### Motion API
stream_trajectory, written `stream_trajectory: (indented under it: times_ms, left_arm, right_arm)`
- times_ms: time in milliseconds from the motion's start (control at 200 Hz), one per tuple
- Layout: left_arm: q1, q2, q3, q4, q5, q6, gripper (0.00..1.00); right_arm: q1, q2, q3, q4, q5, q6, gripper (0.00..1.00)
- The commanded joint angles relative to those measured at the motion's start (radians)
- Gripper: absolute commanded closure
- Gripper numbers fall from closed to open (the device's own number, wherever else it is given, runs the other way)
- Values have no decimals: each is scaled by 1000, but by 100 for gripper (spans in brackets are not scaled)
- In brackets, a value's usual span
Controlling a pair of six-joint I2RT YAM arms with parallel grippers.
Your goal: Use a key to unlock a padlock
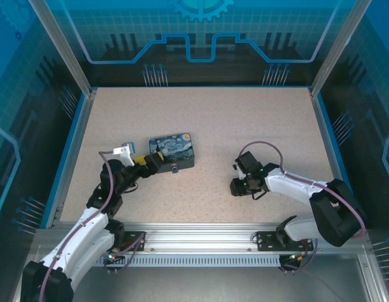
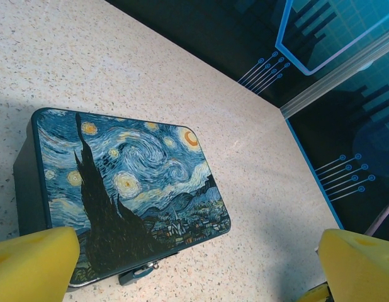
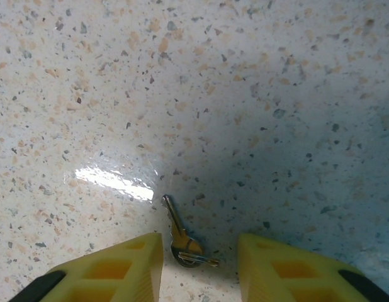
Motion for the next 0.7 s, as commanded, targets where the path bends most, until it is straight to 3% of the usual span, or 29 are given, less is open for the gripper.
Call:
stream_trajectory:
  times_ms: [0,405,695]
  left_arm:
    - [-5,4,-6,14,-17,12,1]
    - [-5,8,-3,8,-18,14,1]
    - [-5,8,-2,6,-14,15,1]
  right_arm:
    - [27,17,15,-31,-11,15,67]
    - [36,40,6,12,-5,33,78]
    - [38,27,1,27,-11,42,90]
